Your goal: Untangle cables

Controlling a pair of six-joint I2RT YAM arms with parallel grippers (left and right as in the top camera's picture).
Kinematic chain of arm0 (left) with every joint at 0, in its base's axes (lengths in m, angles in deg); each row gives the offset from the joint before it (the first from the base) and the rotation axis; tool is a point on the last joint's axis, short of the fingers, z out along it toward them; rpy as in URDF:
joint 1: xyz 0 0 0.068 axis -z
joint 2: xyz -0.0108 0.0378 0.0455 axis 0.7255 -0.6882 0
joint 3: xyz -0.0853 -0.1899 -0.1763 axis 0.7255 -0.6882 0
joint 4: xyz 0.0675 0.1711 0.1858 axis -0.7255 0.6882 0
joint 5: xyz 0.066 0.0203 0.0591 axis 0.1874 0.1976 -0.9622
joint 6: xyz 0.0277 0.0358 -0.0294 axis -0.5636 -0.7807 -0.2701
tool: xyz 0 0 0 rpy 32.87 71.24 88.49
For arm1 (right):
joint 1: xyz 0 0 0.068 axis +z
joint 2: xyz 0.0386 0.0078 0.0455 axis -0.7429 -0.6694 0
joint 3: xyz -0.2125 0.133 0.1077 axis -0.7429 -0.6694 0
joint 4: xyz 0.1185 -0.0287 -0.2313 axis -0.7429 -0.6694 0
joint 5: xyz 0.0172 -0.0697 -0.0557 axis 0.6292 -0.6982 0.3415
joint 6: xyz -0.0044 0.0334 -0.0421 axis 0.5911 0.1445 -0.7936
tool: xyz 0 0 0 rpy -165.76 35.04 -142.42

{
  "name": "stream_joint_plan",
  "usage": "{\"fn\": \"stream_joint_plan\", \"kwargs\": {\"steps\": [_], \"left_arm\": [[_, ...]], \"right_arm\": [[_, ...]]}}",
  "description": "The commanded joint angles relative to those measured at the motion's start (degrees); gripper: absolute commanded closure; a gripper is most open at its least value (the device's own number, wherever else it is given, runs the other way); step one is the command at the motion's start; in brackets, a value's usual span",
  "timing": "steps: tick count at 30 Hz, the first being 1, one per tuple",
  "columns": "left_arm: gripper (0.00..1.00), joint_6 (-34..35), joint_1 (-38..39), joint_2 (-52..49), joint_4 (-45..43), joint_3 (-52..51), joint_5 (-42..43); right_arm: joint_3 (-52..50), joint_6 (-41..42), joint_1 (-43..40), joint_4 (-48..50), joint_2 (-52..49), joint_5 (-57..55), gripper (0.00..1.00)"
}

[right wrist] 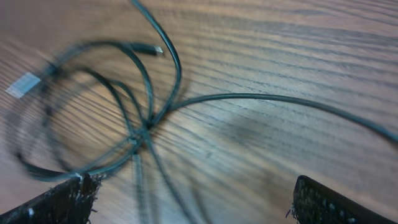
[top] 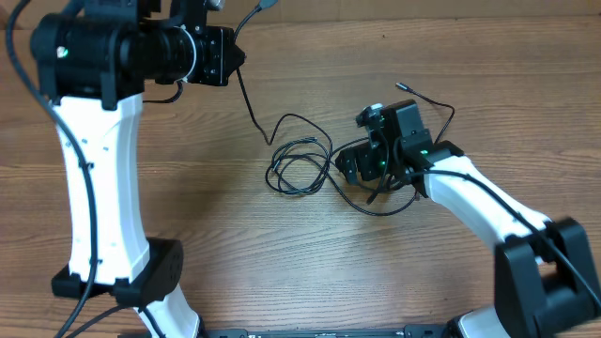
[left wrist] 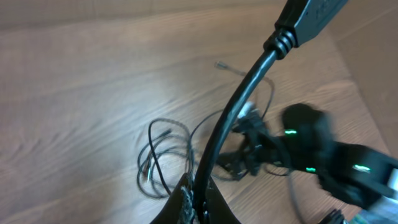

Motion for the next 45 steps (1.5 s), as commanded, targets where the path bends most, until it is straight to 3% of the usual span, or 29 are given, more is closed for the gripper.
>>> {"fn": "stream_joint_plan", "kwargs": {"steps": [1, 5, 10, 12, 13, 15, 16, 23, 27, 33, 39, 45], "left_arm": [[0.96, -1.4, -0.2, 5.4, -1.7, 1.8, 3.3], [0.96, -1.4, -0.2, 7.6, -3.8, 1.8, 3.2], [0.96, -1.3, -0.2, 8.5, -5.4, 1.8, 3.3], [0.96, -1.1, -0.2, 8.5, -5.6, 1.8, 3.3], [0.96, -1.0, -0.2, 8.5, -5.6, 1.8, 3.3], [0.96, -1.0, -0.2, 8.5, -5.7, 1.8, 3.3], [0.96, -1.0, -0.2, 8.5, -5.8, 1.8, 3.3], [0.96, -1.0, -0.2, 8.5, -5.6, 1.8, 0.9], [0.96, -1.0, -0.2, 8.5, -3.8, 1.8, -9.8], [0.96, 2.3, -0.2, 8.1, 0.9, 0.5, -26.6], [0.96, 5.2, -0.3, 4.5, 4.3, -1.5, -33.9], [0.96, 7.2, -1.0, -2.4, 4.7, -1.7, -44.0]], "right_arm": [[-0.4, -12.8, -0.1, 2.5, -4.9, -1.1, 0.0], [-0.4, -15.1, -0.1, 6.2, -9.3, -1.1, 0.02], [-0.4, -14.5, 0.0, 6.6, -9.7, 5.6, 0.23], [-0.4, -14.4, 0.0, 6.3, -9.7, 7.1, 0.38], [-0.4, -14.4, 0.0, 5.9, -9.7, 7.9, 0.51], [-0.4, -14.0, 0.0, 5.2, -9.7, 8.5, 0.94], [-0.3, -12.9, 0.0, 4.9, -9.7, 8.5, 0.96], [3.8, -2.5, -1.1, 2.4, -8.6, 6.6, 0.96], [11.6, -2.4, -3.4, -5.6, -4.9, 5.1, 0.96], [27.3, -2.3, -4.8, -21.2, 3.0, -8.2, 0.96], [42.6, -2.1, -4.8, -31.8, 10.2, -13.9, 0.96], [48.2, -0.5, -5.0, -37.2, 16.6, -23.4, 0.96]]}}
